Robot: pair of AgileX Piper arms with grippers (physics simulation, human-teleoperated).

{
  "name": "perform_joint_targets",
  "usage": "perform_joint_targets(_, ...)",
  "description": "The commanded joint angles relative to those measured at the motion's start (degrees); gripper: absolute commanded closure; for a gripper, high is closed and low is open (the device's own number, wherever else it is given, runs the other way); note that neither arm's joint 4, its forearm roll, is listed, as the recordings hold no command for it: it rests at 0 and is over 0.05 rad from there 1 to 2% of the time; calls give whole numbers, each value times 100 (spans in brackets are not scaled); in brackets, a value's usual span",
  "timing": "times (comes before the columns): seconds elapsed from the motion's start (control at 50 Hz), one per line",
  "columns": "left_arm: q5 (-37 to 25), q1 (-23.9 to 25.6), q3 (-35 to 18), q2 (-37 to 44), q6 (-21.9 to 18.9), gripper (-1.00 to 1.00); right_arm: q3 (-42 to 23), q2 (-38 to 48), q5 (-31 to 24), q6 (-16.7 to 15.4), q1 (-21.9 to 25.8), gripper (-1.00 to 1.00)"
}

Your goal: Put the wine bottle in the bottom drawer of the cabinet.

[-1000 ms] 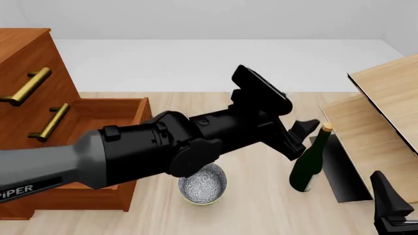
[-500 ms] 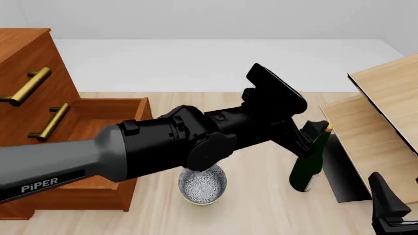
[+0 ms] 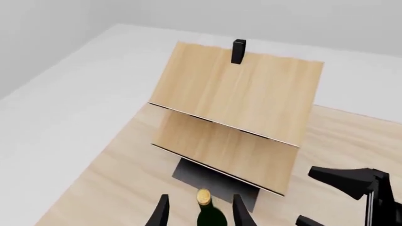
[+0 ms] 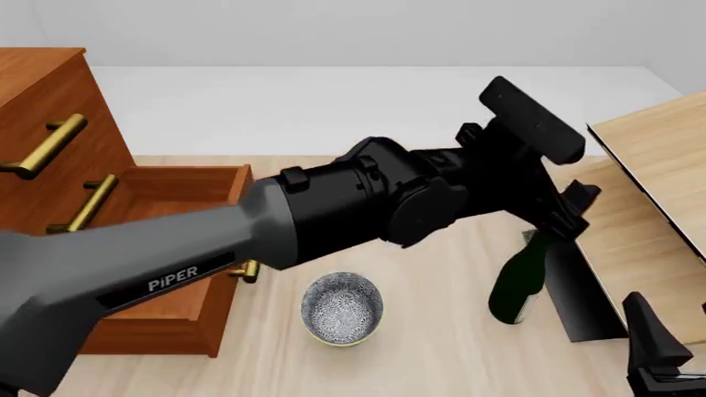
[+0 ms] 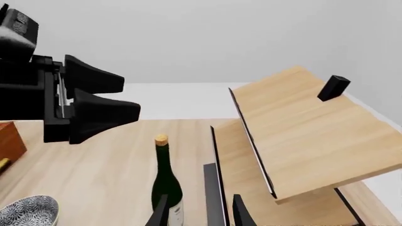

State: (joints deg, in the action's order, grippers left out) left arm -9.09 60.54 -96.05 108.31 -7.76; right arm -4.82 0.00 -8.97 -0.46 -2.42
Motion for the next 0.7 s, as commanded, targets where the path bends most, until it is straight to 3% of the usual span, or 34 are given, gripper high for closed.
perform_joint_targets(0.02,-189,-16,-474,331,-53,-100,36,0,36,21,-42,-100)
perform_joint_targets(0.58,204,-99,-738,1104,143,-100,121,0,26,5,-107,-100)
perform_joint_targets(0.7,334,-44,-576,1103,197,-100,137,0,22,-6,-114,-100)
